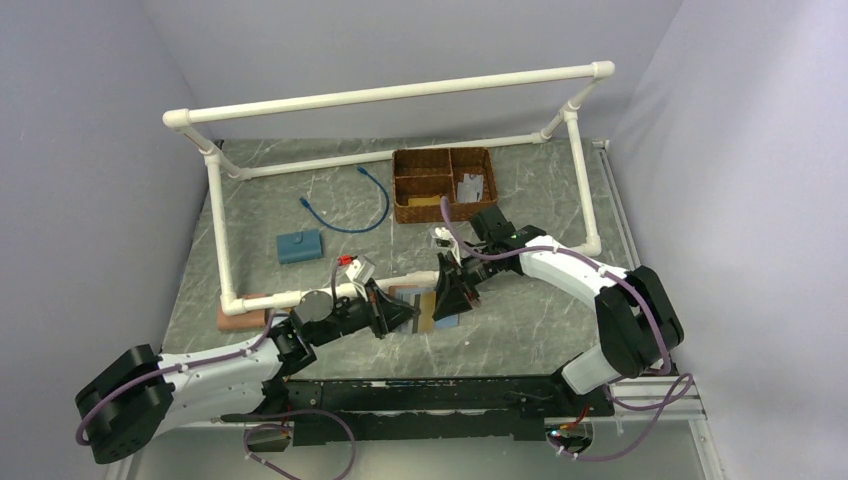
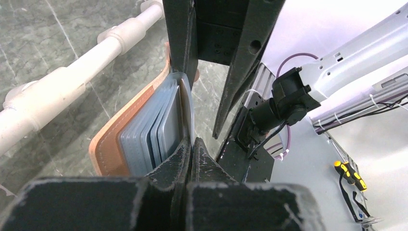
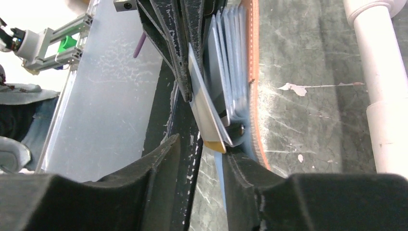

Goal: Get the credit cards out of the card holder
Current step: Remove the credit card from the card holder.

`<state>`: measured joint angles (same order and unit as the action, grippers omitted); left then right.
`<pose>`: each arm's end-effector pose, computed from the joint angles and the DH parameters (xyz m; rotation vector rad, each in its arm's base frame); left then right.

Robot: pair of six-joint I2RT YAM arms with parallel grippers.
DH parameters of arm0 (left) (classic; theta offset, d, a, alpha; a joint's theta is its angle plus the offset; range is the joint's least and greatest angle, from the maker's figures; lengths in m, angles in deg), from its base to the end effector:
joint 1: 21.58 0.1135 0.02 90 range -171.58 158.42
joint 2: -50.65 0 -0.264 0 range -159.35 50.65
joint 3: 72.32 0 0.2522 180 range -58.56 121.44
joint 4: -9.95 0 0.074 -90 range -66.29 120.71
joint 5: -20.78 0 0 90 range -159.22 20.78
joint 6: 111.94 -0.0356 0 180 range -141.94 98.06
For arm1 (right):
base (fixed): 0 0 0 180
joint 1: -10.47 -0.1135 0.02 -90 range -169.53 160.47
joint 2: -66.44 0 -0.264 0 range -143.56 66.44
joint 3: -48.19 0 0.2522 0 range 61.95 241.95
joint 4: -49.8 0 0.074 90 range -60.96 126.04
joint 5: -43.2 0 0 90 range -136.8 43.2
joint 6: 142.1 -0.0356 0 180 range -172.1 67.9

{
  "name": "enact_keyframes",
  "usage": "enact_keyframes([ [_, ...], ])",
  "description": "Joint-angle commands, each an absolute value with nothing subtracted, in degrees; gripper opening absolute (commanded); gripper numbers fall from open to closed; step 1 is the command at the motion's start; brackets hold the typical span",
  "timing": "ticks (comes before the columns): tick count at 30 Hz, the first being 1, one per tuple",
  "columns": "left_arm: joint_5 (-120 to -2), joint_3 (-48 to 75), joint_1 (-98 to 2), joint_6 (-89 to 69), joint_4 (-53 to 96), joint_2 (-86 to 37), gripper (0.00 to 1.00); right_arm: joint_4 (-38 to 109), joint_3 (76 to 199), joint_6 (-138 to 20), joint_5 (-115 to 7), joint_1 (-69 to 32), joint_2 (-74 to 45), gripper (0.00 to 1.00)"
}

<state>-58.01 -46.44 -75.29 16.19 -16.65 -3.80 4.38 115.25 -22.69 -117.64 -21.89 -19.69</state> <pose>0.1109 -0.1628 0.2039 0.4097 1.7458 -1.3610 0.2164 0.1769 0.2172 -1.4750 1.7560 1.6229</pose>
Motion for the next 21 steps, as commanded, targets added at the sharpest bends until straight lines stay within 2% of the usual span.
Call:
enact_keyframes([
  [1, -55.99, -45.97, -76.09, 17.02, -29.64, -4.04, 0.00, 9.44, 115.39, -23.17, -124.45, -22.86, -18.29, 0.36],
  [8, -56.88, -46.87, -76.08, 17.66, -30.60, -4.63, 0.00, 8.49, 115.56, -22.49, -126.51, -22.85, -18.43, 0.21],
  [10, -57.18, -47.02, -76.11, 17.70, -30.37, -4.58, 0.00, 8.33, 115.63, -22.34, -127.08, -22.90, -18.55, 0.13],
  [12, -57.83, -47.21, -76.10, 17.98, -29.59, -4.36, 0.00, 6.80, 116.08, -20.53, -127.62, -22.86, -18.68, 0.00],
  [13, -58.21, -47.34, -76.08, 18.07, -28.90, -4.06, 0.01, 5.88, 116.29, -19.58, -127.65, -22.92, -18.79, 0.00],
  [18, -59.95, -48.04, -76.09, 18.87, -24.81, -1.04, 0.25, 4.14, 116.53, -17.31, -125.99, -22.78, -18.79, 0.00],
  [21, -60.00, -48.36, -76.09, 18.83, -22.00, 1.38, 0.31, 4.06, 116.52, -17.09, -125.42, -22.74, -18.91, 0.00],
])
